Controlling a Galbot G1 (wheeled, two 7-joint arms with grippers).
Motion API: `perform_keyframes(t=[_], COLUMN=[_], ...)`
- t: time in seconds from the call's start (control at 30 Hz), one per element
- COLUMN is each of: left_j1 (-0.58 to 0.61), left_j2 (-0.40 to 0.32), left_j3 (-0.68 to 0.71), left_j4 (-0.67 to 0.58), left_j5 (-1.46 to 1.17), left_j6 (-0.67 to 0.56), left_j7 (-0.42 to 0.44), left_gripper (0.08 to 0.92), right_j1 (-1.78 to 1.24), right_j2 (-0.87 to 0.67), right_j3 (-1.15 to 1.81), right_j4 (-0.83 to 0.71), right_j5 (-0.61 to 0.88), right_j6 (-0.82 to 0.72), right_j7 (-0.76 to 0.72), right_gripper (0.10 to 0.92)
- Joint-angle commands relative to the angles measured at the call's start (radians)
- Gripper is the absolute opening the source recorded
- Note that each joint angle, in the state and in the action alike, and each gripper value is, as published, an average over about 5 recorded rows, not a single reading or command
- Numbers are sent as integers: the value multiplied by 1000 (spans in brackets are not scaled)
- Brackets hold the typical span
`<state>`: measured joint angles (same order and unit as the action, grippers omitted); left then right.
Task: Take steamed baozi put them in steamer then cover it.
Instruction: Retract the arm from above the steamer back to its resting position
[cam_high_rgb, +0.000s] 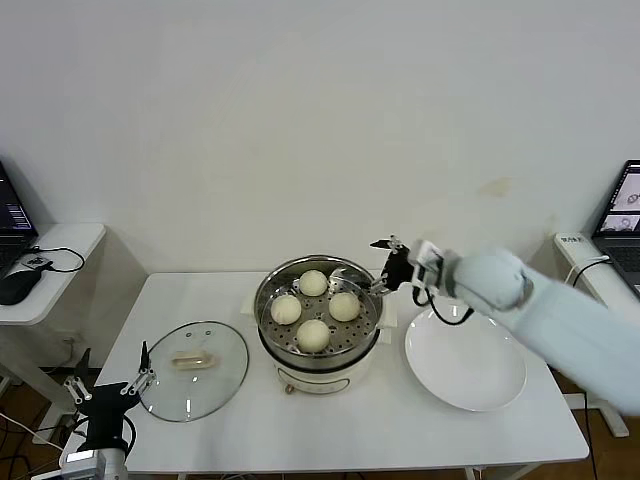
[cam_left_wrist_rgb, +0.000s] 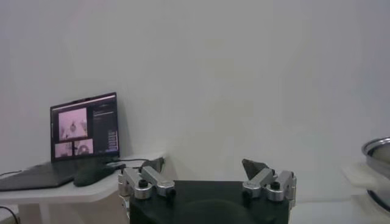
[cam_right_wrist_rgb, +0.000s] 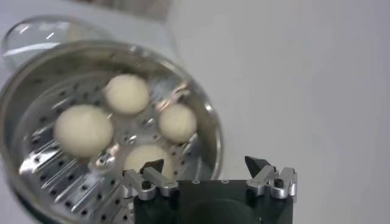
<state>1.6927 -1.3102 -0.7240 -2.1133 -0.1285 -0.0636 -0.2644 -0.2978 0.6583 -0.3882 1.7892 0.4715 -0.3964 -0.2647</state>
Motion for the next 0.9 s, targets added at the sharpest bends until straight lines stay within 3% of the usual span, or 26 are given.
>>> perform_keyframes(t=[0.03, 0.2, 0.4, 0.7, 0.9], left_j1=[-15, -33, -16, 29, -60], left_j2=[6, 27, 76, 75, 111], left_j3=[12, 2, -40, -129, -110], left_j4=[51, 114, 176, 229, 323], left_j5=[93, 310, 771, 1201, 1317], left_j6=[-7, -19, -89, -214, -224], left_j7=[4, 16, 42, 12, 39], left_gripper=[823, 823, 823, 823, 823], right_j1=[-835, -1012, -1140, -1228, -1257], right_j2=[153, 437, 688, 800, 801], right_j3=[758, 983, 1168, 1261, 1298], right_j4=[110, 96, 104, 181, 193], right_j5=[-220, -352, -346, -333, -324], right_j6=[457, 593, 641, 586, 586], right_j7=[240, 160, 93, 83, 95], right_gripper=[823, 823, 823, 823, 823])
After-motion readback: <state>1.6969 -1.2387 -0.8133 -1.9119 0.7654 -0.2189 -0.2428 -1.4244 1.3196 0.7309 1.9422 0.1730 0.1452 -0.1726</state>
